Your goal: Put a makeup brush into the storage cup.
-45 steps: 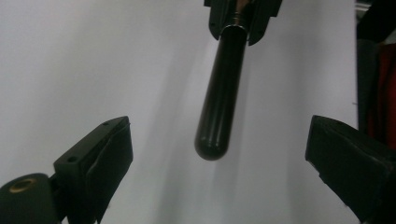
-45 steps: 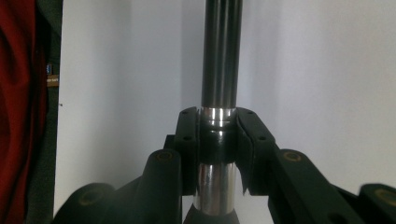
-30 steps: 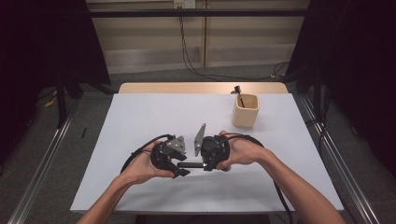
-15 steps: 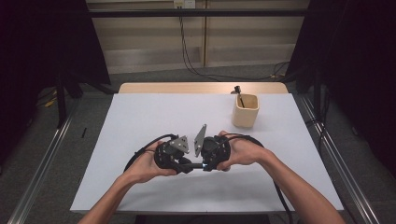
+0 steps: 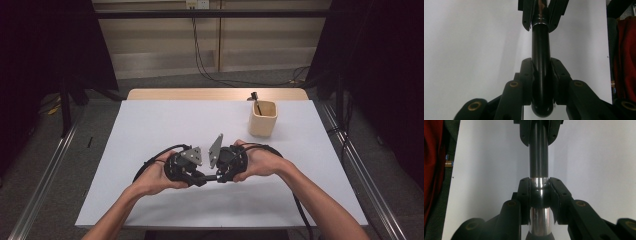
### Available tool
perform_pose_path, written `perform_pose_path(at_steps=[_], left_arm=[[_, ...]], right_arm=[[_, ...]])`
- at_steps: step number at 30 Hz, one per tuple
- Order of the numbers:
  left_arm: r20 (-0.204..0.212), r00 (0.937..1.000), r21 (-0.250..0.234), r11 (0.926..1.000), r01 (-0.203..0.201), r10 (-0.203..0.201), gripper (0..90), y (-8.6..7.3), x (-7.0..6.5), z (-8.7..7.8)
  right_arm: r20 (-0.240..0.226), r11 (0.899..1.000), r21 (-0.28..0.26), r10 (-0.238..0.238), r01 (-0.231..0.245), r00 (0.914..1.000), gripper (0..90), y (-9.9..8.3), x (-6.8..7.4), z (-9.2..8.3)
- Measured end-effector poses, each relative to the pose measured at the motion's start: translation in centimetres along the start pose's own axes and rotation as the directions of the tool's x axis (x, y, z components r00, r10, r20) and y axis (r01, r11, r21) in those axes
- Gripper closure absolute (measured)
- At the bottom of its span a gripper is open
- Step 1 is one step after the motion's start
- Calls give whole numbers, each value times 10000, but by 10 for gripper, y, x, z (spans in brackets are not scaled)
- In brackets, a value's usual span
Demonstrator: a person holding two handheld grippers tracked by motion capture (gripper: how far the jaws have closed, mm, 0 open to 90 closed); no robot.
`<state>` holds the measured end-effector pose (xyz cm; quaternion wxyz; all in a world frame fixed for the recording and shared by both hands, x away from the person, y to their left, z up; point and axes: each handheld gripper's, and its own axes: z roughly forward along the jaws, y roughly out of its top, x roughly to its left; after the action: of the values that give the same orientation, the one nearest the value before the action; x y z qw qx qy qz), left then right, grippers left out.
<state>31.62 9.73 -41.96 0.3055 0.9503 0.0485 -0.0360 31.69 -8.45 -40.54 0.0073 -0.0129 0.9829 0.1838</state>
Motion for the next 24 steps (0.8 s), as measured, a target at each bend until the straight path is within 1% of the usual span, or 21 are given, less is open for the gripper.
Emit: perform_pose_path(at_steps=[4, 5, 6, 8, 12, 15, 17, 19, 21, 23, 24], left_arm=[[-22, 10000, -39, 10000, 3, -3, 744, 0, 0, -1], [-12, 10000, -47, 10000, 36, -37, 744, -1, 0, -1], [17, 10000, -76, 10000, 45, -45, 744, -1, 0, -1], [89, 10000, -59, 10000, 34, -34, 744, -1, 1, -1], [57, 9999, -163, 9998, 114, -114, 744, -2, 0, -2], [104, 9999, -149, 9998, 130, -128, 744, -3, 0, -2], [53, 9999, -166, 9997, 158, -157, 744, -5, 0, -2], [70, 9998, -192, 9996, 193, -192, 744, -6, 0, -4], [161, 9995, -236, 9993, 281, -278, 744, -8, 1, -5], [125, 9993, -253, 9991, 342, -339, 744, -9, 1, -5], [122, 9994, -242, 9992, 332, -329, 744, -10, 0, -6]], right_arm=[[-56, 9997, -240, 14, -15, 10000, 707, -1, -2, 0], [-77, 9996, -230, 154, -155, 9999, 690, -2, -2, -1], [-27, 9992, -392, 113, -114, 9999, 667, -3, -3, -1], [-63, 9984, -460, 324, -326, 9995, 606, -4, -3, -2], [-125, 9962, -671, 557, -564, 9984, 506, -8, -3, -4], [-114, 9940, -828, 703, -710, 9975, 420, -11, -4, -4], [-122, 9929, -887, 790, -797, 9968, 393, -13, -4, -5], [-158, 9920, -930, 845, -857, 9963, 342, -15, -3, -5], [-65, 9903, -1001, 958, -960, 9954, 314, -17, -3, -5], [15, 9890, -1079, 1014, -1007, 9948, 265, -18, -3, -6], [57, 9882, -1096, 1085, -1072, 9941, 261, -19, -3, -6]])
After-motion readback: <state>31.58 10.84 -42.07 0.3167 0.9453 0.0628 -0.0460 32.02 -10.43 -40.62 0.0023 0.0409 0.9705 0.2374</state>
